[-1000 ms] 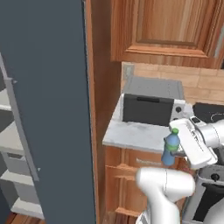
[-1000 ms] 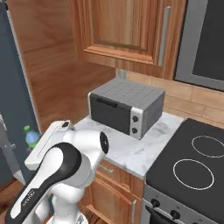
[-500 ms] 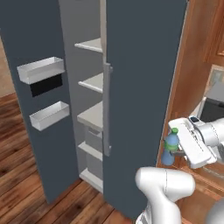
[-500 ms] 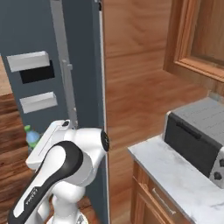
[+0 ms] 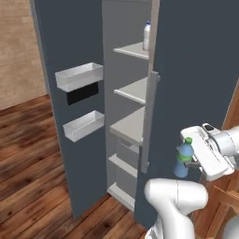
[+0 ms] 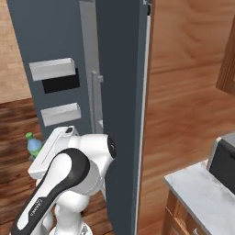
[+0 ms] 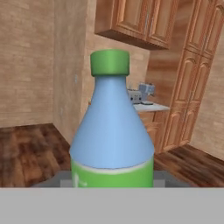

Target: Take the bottled waters from the counter and place them in the freezer to freeze. Close the freezer door after placing the bottles.

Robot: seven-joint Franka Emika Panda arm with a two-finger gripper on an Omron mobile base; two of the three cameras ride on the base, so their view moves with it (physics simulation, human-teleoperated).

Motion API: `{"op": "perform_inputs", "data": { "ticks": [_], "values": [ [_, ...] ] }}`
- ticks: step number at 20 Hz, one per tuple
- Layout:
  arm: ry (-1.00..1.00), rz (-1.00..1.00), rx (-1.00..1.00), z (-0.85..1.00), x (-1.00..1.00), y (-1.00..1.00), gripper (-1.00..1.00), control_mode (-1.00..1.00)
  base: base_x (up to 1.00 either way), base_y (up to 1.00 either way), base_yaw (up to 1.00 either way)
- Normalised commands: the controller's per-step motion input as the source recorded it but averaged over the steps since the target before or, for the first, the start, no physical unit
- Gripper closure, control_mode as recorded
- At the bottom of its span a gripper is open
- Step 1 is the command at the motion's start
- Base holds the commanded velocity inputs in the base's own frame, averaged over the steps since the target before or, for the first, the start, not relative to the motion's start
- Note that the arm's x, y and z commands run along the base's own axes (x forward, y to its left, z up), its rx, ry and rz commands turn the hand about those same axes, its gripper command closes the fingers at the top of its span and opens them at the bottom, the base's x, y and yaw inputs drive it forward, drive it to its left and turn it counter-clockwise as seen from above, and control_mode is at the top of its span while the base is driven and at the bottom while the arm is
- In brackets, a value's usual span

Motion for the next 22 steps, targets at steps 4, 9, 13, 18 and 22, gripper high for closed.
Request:
{"op": "perform_inputs", "data": {
  "ticks": [4,9,13,18,22],
  "values": [
    [0.00,0.00,0.00,0.00,0.00,0.00,1.00,1.00,0.53,0.59,-0.09],
    [0.00,0.00,0.00,0.00,0.00,0.00,1.00,1.00,0.48,0.60,-0.14],
    [0.00,0.00,0.00,0.00,0.00,0.00,1.00,1.00,0.12,0.35,-0.30],
    [0.00,0.00,0.00,0.00,0.00,0.00,1.00,1.00,0.00,0.14,-0.32],
    [0.00,0.00,0.00,0.00,0.00,0.00,1.00,1.00,0.00,0.11,-0.22]
  ]
}}
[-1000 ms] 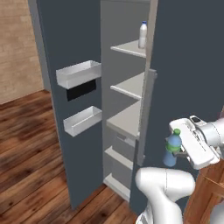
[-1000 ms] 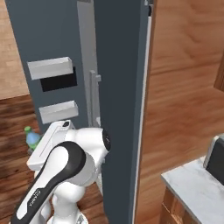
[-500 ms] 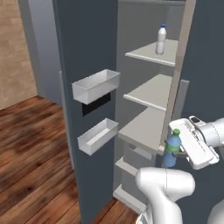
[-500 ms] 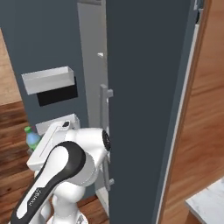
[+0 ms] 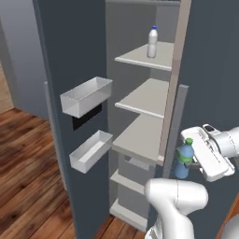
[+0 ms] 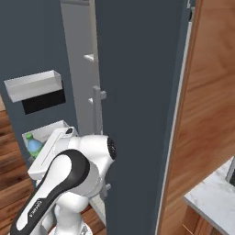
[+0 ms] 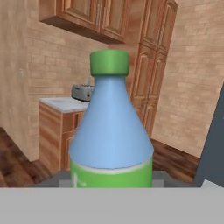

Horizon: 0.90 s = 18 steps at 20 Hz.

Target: Take the bottled waters from the counter and place them in the freezer to freeze. Close the freezer door after placing the bottles.

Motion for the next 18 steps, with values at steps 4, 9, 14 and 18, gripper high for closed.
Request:
{"op": "perform_inputs", "data": {
  "ticks": [4,9,14,18],
  "values": [
    [0.00,0.00,0.00,0.00,0.00,0.00,1.00,1.00,0.00,0.64,-0.20],
    [0.00,0.00,0.00,0.00,0.00,0.00,1.00,1.00,0.07,0.65,-0.19],
    [0.00,0.00,0.00,0.00,0.00,0.00,1.00,1.00,0.16,0.32,-0.20],
    [0.00,0.00,0.00,0.00,0.00,0.00,1.00,1.00,0.12,0.01,-0.22]
  ]
}}
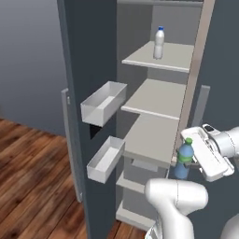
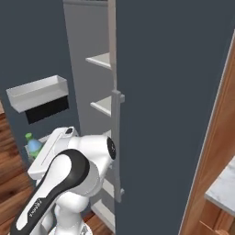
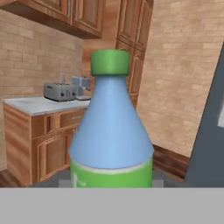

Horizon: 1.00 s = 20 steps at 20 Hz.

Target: Take the bottled waters from the counter and place them in the freezer to freeze. Close the freezer door after placing the bottles.

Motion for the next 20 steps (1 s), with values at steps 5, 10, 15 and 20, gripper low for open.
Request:
{"op": "perform_inputs", "data": {
  "ticks": [5,10,15,20],
  "values": [
    [0.00,0.00,0.00,0.00,0.00,0.00,1.00,1.00,0.12,0.04,-0.26],
    [0.00,0.00,0.00,0.00,0.00,0.00,1.00,1.00,0.26,0.21,-0.31],
    [0.00,0.00,0.00,0.00,0.00,0.00,1.00,1.00,0.43,0.27,-0.32],
    [0.00,0.00,0.00,0.00,0.00,0.00,1.00,1.00,0.53,0.22,-0.27]
  ]
}}
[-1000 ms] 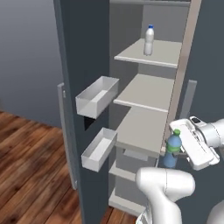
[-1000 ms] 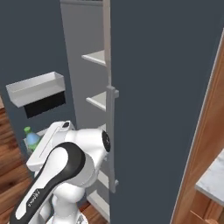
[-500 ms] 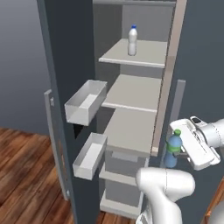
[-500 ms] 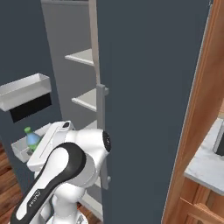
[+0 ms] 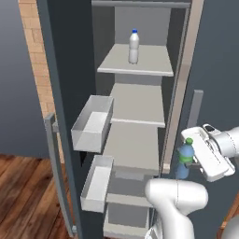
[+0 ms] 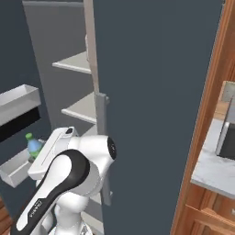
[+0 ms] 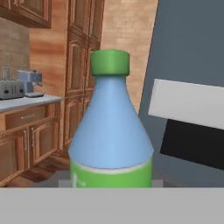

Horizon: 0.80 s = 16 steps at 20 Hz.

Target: Take the bottled waters from the counter and place them in the freezer to freeze. Close the freezer door after placing the bottles.

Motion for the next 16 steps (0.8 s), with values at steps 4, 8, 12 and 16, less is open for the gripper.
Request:
{"op": "perform_inputs", "data": {
  "ticks": [4,8,12,16],
  "values": [
    [0.00,0.00,0.00,0.00,0.00,0.00,1.00,1.00,0.56,0.23,-0.25],
    [0.00,0.00,0.00,0.00,0.00,0.00,1.00,1.00,0.46,0.02,-0.21],
    [0.00,0.00,0.00,0.00,0.00,0.00,1.00,1.00,0.30,0.24,-0.20],
    [0.00,0.00,0.00,0.00,0.00,0.00,1.00,1.00,0.05,0.50,-0.19]
  ]
}}
